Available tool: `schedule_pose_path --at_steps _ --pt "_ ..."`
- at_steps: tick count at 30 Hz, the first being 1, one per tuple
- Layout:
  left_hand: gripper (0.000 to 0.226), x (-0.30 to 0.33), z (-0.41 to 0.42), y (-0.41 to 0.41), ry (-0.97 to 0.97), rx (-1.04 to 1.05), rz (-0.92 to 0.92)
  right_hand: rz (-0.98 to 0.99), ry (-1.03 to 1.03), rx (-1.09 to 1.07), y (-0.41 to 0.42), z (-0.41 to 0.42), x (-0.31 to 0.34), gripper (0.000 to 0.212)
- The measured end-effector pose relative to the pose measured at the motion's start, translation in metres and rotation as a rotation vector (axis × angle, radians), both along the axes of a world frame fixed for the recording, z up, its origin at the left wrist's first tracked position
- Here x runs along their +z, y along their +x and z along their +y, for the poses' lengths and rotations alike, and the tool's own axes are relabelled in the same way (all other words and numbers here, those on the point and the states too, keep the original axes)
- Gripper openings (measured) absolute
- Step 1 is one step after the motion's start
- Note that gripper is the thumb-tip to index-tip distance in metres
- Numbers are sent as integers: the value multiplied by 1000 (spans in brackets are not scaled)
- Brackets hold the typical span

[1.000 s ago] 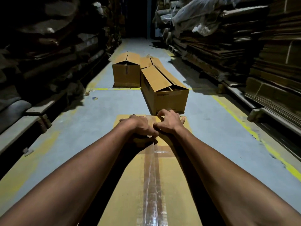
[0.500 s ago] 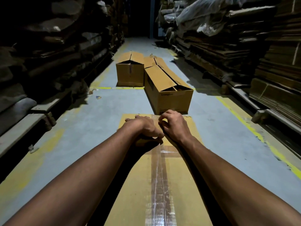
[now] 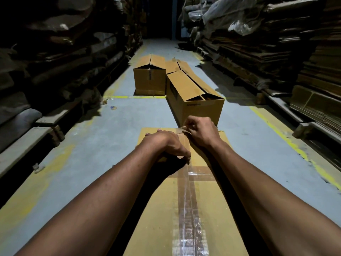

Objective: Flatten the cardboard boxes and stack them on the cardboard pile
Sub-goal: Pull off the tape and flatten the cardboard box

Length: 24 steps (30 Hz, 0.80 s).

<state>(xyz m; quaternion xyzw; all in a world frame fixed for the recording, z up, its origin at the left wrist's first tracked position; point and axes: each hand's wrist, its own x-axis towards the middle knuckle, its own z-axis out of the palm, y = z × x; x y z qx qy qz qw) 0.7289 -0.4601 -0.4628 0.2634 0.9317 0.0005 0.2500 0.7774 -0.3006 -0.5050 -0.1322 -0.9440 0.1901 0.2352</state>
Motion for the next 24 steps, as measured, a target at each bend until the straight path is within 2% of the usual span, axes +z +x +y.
schedule_pose_path --at_steps 1,3,5,8,10,16,19,24 --pt "101 2 -1 0 24 12 -3 -56 -72 6 -6 2 3 9" --pt "114 3 -2 -4 51 32 29 -145 -145 19 -17 7 9 8" --pt "121 -5 -2 -11 63 34 149 -195 -192 10 -24 12 14 9" --pt "95 -32 -7 -26 310 82 357 -237 -254 16 -30 17 17 12" --pt "83 -49 -10 -35 459 121 424 -250 -263 17 -33 18 17 12" --pt "72 -53 1 -52 496 113 333 -265 -415 -3 -37 23 20 9" --pt "61 -55 3 -58 526 124 350 -279 -436 -55 -42 24 22 9" --pt "52 -58 8 -64 538 145 375 -210 -650 -102 -48 29 23 13"
